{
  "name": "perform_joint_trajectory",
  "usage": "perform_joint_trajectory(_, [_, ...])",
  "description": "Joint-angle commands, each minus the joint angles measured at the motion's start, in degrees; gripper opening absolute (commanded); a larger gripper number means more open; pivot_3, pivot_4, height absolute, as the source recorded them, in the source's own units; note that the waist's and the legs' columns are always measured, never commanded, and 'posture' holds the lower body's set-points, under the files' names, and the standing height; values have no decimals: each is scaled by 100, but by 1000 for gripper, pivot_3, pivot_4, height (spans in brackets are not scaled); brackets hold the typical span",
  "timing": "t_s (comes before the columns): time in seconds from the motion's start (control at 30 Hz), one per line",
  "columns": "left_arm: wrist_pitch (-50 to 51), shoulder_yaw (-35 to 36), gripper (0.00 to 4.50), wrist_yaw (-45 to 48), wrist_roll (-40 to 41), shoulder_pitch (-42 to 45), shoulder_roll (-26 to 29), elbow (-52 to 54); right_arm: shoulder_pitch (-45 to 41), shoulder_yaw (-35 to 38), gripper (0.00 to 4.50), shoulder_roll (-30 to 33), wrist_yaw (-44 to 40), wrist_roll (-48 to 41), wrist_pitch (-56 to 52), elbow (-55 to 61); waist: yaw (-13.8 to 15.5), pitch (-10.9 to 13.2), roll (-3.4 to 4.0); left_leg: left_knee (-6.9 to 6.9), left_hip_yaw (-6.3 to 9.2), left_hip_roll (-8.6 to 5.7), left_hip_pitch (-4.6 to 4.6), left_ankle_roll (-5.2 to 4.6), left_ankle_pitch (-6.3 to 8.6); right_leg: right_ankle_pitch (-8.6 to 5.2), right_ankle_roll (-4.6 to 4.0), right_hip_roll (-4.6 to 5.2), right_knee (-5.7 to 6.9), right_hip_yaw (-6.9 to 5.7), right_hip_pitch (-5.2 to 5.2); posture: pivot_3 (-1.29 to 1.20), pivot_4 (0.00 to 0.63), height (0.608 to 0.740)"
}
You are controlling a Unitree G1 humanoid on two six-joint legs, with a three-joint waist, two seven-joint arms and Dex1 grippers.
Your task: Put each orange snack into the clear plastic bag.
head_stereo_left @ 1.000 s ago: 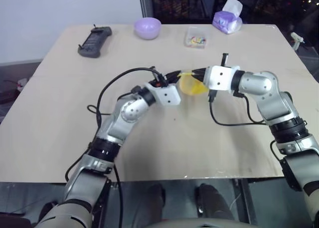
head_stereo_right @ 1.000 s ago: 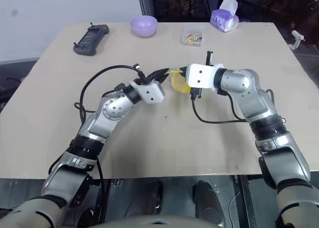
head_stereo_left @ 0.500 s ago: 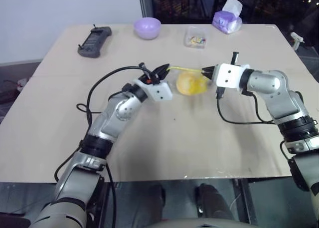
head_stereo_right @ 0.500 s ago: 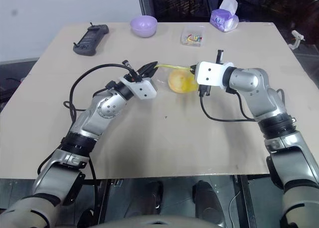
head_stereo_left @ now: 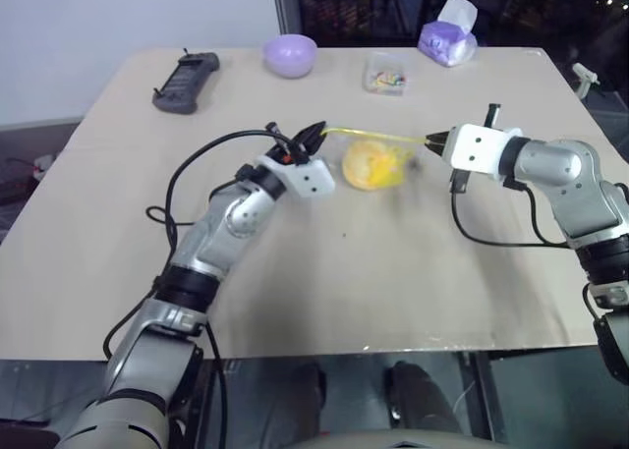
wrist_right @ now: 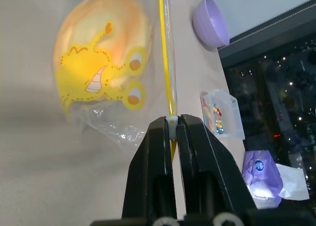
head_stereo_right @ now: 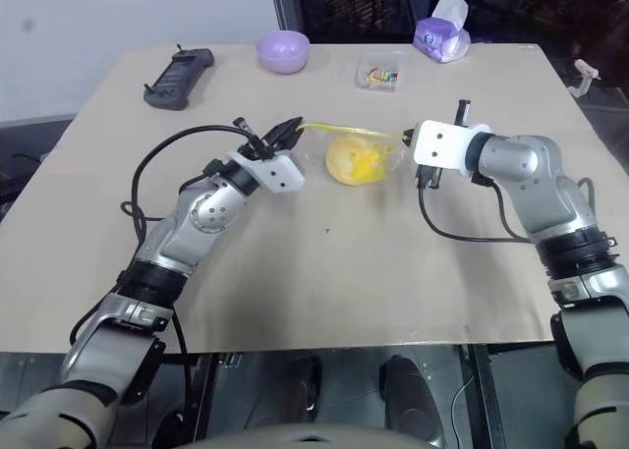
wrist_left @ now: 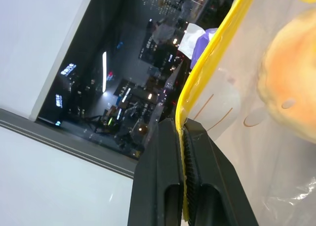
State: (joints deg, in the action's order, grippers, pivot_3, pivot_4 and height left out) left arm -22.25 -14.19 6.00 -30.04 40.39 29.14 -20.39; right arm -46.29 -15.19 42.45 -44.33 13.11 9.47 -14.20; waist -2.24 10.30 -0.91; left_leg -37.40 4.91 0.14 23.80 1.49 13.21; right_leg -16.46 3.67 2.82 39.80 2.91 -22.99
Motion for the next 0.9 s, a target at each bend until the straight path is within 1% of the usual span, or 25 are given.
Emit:
perform_joint_trajectory(0.03, [324,299,0,23,328,610,-104,-1009,-361,194,41,-32,395,246,-60,-937,10,0,-1,-1,1,-2,0,0,0,0,0,1,0,-2,0,0,150,740])
perform_joint_trajectory(0.07, [277,239,0,52,344,826,-198,-1335,-549,146,41,-151,618,336,45,-1326,6,0,0,-3,1,-2,-2,0,0,0,1,1,2,-2,3,0,150,740])
perform_joint_trajectory(0.13, [152,168,0,129,397,1396,-363,-2060,-1098,38,41,-298,1322,693,325,-2232,-3,1,-1,-4,0,-4,-2,0,0,1,1,1,2,-2,2,0,150,740])
perform_joint_trajectory(0.2, [-23,151,0,31,387,1790,-386,-2461,-1478,15,41,-350,1744,840,523,-2759,-6,1,-2,-2,0,-4,4,5,-4,0,1,2,2,-2,-5,0,150,740])
perform_joint_trajectory(0.27, [-162,167,0,-80,411,2021,-359,-2628,-1689,28,41,-350,1913,861,677,-3012,-21,1,-2,10,-8,-4,13,25,-15,0,0,2,-4,7,-19,0,150,740])
perform_joint_trajectory(0.3, [-239,187,0,-40,473,2028,-343,-2597,-1668,73,41,-330,1816,770,718,-2979,-32,1,-2,16,-11,-4,19,26,-16,0,0,3,-7,11,-29,0,150,740])
perform_joint_trajectory(0.37, [-393,213,0,225,693,1764,-314,-2283,-1360,161,41,-227,1413,518,706,-2600,-40,0,-1,33,-17,-1,19,27,-16,-1,0,4,-29,14,-30,0,150,740])
perform_joint_trajectory(0.47, [-358,169,0,652,893,1090,-217,-1526,-646,276,41,-70,736,67,412,-1660,-42,-3,2,54,-22,0,19,27,-16,-1,0,8,-62,17,-29,0,150,740])
perform_joint_trajectory(0.57, [46,219,0,1241,1258,-120,-116,-184,483,411,41,166,18,-445,-317,-245,-31,-3,3,66,-24,1,33,27,-16,-1,1,10,-82,16,-34,0,150,740])
perform_joint_trajectory(0.6, [224,209,0,1450,1359,-575,-75,304,891,474,41,225,-132,-610,-595,224,-29,-3,4,65,-20,2,42,27,-16,-1,1,12,-83,13,-38,0,150,740])
perform_joint_trajectory(0.7, [787,206,0,1943,1653,-1588,-28,1377,1881,580,41,389,-447,-968,-1303,1262,-19,-4,5,45,-12,2,77,26,-16,-1,1,13,-79,6,-62,0,150,740])
perform_joint_trajectory(0.73, [957,212,672,2065,1725,-1820,-31,1652,2123,597,0,451,-513,-1011,-1450,1498,-5,-4,5,37,-7,2,85,26,-15,0,1,13,-73,1,-65,0,150,740])
perform_joint_trajectory(0.77, [1103,222,977,2147,1768,-1972,-30,1867,2281,619,0,493,-548,-1029,-1571,1681,15,-4,5,26,-5,2,84,25,-15,0,1,13,-63,-2,-62,0,150,740])
perform_joint_trajectory(0.8, [1253,229,1406,2195,1803,-2132,-40,2088,2430,660,0,527,-529,-1021,-1667,1804,29,-3,6,16,0,-3,82,21,-12,0,1,16,-50,-10,-57,0,150,740])
perform_joint_trajectory(0.83, [1390,224,2092,2244,1862,-2295,-66,2294,2601,707,965,580,-568,-1066,-1792,1917,30,-3,5,-1,-2,-6,74,-2,1,1,2,16,-23,-6,-55,0,150,740])
perform_joint_trajectory(0.87, [1479,217,2321,2257,1869,-2446,-80,2477,2775,754,1148,648,-637,-1129,-1917,2036,33,3,4,-4,-3,-7,71,-2,1,1,2,16,-15,-5,-54,0,150,740])
perform_joint_trajectory(0.9, [1606,231,2522,2274,1906,-2590,-123,2648,2922,826,1569,683,-697,-1200,-2063,2150,33,4,2,-5,1,-2,-55,-5,1,-2,2,5,-6,-9,69,0,150,740])
